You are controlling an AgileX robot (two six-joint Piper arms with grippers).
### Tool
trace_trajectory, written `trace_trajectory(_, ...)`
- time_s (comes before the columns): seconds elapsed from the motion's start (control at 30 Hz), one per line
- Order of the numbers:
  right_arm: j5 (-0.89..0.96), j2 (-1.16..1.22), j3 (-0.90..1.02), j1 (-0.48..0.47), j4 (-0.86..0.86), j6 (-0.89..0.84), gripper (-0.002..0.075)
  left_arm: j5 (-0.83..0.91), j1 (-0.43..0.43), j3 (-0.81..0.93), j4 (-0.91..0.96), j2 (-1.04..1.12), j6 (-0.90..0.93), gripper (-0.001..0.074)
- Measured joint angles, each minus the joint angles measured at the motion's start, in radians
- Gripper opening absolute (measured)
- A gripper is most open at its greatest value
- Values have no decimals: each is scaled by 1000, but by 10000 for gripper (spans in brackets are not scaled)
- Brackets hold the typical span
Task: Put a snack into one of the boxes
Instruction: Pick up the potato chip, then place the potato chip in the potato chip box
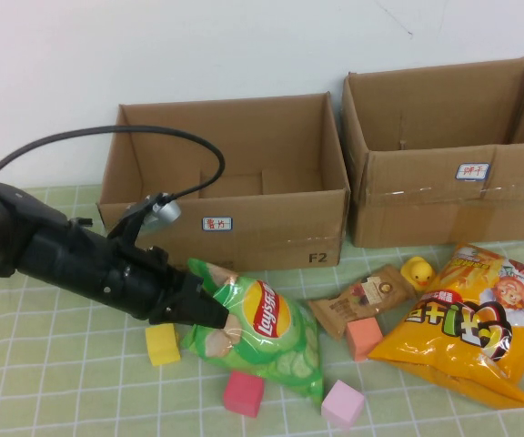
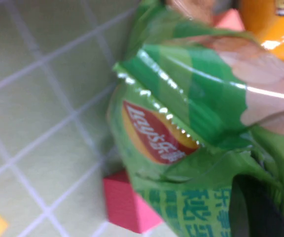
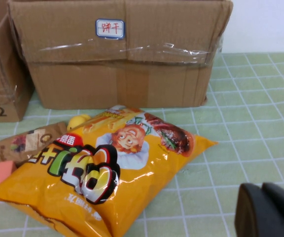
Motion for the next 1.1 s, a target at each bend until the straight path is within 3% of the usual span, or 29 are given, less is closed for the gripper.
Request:
trace_trajectory(0.47, 0, 0, 0, 0, 0, 0, -2, 27, 0, 0, -13, -222, 38, 4)
trace_trajectory(1.1, 0, 0, 0, 0, 0, 0, -2, 57, 0, -144, -299, -300, 121, 4)
